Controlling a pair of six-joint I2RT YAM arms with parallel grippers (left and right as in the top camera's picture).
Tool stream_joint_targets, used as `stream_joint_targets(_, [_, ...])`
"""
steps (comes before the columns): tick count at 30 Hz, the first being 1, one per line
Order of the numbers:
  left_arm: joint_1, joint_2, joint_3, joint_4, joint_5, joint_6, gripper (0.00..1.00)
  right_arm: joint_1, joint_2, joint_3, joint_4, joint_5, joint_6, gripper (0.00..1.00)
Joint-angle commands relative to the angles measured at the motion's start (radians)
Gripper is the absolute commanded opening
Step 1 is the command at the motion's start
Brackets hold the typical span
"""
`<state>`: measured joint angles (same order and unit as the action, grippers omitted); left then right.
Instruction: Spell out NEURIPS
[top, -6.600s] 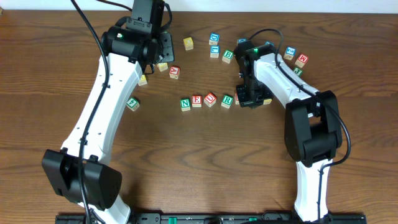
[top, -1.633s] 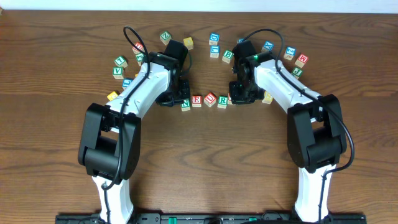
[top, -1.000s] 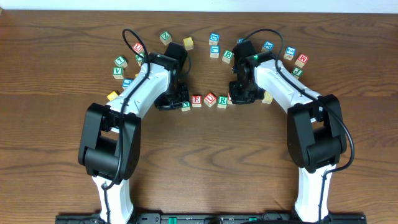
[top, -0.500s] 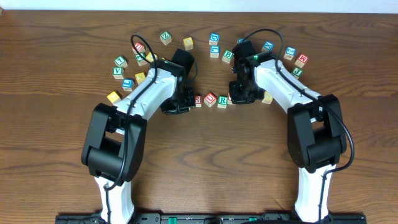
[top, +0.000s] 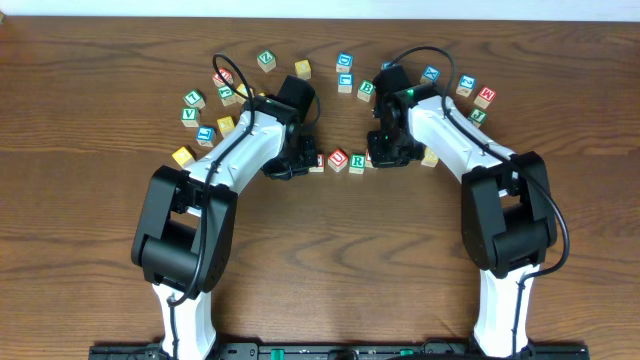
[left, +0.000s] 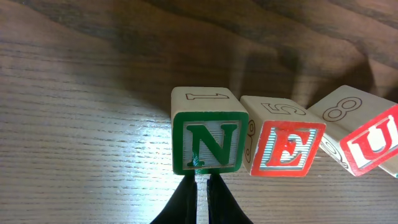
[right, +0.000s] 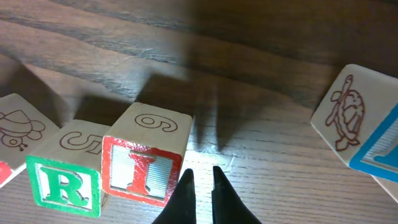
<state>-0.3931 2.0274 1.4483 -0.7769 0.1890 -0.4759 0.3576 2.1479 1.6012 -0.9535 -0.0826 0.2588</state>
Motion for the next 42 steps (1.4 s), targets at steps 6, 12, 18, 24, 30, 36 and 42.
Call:
stream_joint_targets(6, [0.005, 0.006, -0.005, 0.001, -0.002, -0.004, 0.08, 0.025, -0.001, -0.006, 0.005, -0.006, -0.005, 0.06])
stream_joint_targets(12, [0.007, 0.006, -0.005, -0.003, -0.024, 0.011, 0.08, 0.027, -0.001, -0.006, 0.007, -0.006, -0.006, 0.06])
stream_joint_targets(18, [0.035, 0.006, -0.005, -0.003, -0.024, 0.011, 0.08, 0.026, -0.001, -0.006, 0.008, -0.006, -0.014, 0.06])
stream_joint_targets(24, [0.079, 0.006, -0.005, -0.010, -0.024, 0.011, 0.08, 0.026, -0.001, -0.005, 0.000, 0.002, -0.029, 0.06])
stream_joint_targets(30, [0.083, 0.003, -0.001, -0.017, -0.016, 0.063, 0.08, 0.001, -0.001, 0.061, -0.060, 0.005, -0.052, 0.06])
stream_joint_targets(36, [0.125, -0.029, 0.058, -0.060, -0.017, 0.140, 0.08, -0.008, -0.001, 0.187, -0.131, 0.005, -0.067, 0.06])
stream_joint_targets(42, [0.238, -0.138, 0.090, -0.055, -0.017, 0.154, 0.08, 0.021, -0.001, 0.254, -0.110, -0.056, -0.066, 0.07])
